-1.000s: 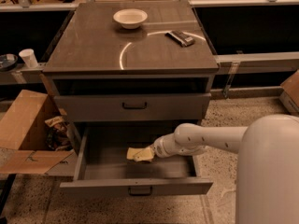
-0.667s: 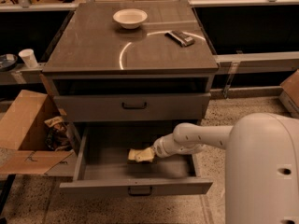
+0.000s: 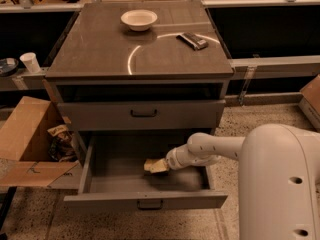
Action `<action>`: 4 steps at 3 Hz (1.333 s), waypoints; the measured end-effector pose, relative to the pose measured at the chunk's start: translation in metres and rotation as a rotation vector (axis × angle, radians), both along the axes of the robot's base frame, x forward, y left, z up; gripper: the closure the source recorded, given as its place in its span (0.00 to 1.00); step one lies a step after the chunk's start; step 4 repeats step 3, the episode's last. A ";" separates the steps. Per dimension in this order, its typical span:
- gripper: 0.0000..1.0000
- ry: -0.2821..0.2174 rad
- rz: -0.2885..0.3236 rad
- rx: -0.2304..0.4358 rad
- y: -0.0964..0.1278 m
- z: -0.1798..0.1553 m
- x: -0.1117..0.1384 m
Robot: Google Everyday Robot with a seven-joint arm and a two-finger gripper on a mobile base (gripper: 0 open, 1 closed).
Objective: Place sponge into middle drawer
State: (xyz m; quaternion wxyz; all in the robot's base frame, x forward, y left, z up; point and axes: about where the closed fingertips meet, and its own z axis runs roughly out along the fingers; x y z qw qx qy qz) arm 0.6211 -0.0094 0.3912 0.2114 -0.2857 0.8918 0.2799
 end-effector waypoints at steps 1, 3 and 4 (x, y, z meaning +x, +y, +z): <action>0.00 -0.038 -0.010 0.058 -0.011 0.018 -0.011; 0.00 -0.150 0.006 0.225 -0.037 0.081 -0.046; 0.00 -0.150 0.006 0.225 -0.037 0.081 -0.046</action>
Offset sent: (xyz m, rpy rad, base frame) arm -0.0530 -0.0539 0.0980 0.2405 -0.1763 -0.0279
